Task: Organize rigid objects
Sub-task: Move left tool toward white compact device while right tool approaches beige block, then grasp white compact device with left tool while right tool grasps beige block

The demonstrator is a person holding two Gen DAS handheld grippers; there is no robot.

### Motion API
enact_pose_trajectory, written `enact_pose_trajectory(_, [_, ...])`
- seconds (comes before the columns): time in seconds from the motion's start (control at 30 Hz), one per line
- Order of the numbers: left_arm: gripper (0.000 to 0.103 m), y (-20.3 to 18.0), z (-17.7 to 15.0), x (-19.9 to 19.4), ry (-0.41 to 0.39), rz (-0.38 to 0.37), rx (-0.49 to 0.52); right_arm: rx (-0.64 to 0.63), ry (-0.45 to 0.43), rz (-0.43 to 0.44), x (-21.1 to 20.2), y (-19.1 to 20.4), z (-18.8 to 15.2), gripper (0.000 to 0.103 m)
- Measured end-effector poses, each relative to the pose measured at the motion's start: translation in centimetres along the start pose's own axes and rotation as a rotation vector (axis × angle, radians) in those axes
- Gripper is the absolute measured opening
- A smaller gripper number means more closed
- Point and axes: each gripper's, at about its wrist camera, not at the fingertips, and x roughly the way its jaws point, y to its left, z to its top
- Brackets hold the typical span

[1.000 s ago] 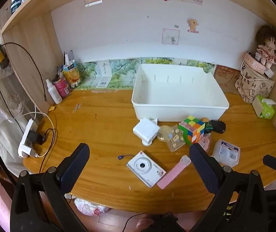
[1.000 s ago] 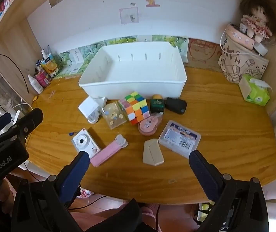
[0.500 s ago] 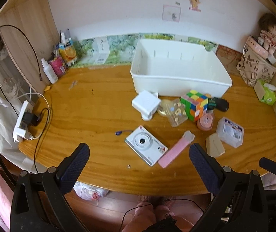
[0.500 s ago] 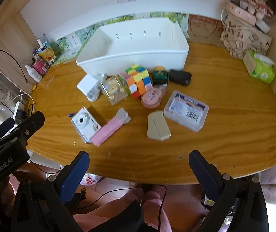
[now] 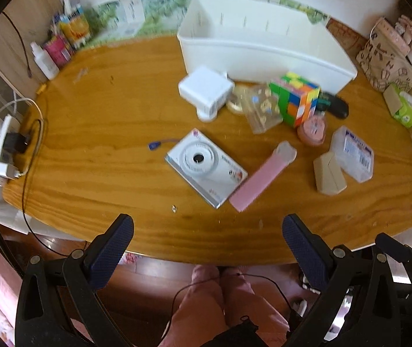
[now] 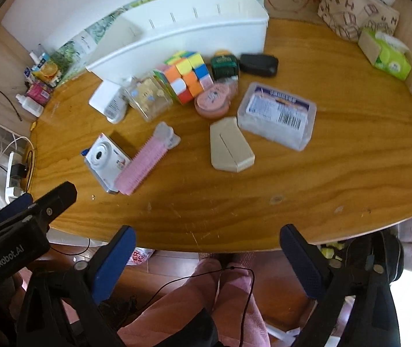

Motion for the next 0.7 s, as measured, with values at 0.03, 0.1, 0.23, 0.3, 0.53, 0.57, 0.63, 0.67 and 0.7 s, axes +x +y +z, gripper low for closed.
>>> enact_pose_trajectory(0.03, [0.102,0.0,0.0,0.4,0.017,-0.005,0.007,0.010,0.004,-0.003,0.4,0.0,0.0,0.098])
enact_pose_trajectory(0.1, [0.102,-0.1,0.0,1.3,0.048,-0.017,0.021,0.029,0.012,-0.009,1.1,-0.2,-0.1,0.098])
enact_pose_trajectory(0.23, [0.102,0.2,0.4,2.6,0.112,-0.051,0.031,0.062,0.033,-0.016,2.5,-0.2,0.0,0.093])
enact_pose_trajectory(0.3, [0.102,0.3,0.8,3.1,0.138,-0.069,0.035,0.079,0.037,-0.020,2.9,-0.2,0.1,0.093])
enact_pose_trajectory(0.53, [0.102,1.6,3.0,5.4,0.247,-0.118,-0.001,0.147,0.028,-0.063,3.8,-0.5,1.2,0.089])
enact_pose_trajectory(0.57, [0.102,1.9,3.3,5.9,0.272,-0.127,-0.012,0.157,0.026,-0.071,3.9,-0.6,1.3,0.089])
enact_pose_trajectory(0.63, [0.102,2.7,3.9,6.9,0.328,-0.164,-0.051,0.179,0.023,-0.082,4.1,-0.9,1.4,0.089])
enact_pose_trajectory(0.67, [0.102,3.1,4.1,7.3,0.351,-0.179,-0.070,0.187,0.021,-0.086,4.2,-0.9,1.5,0.089])
enact_pose_trajectory(0.7, [0.102,3.5,4.4,7.8,0.379,-0.191,-0.092,0.195,0.020,-0.092,4.3,-1.0,1.6,0.089])
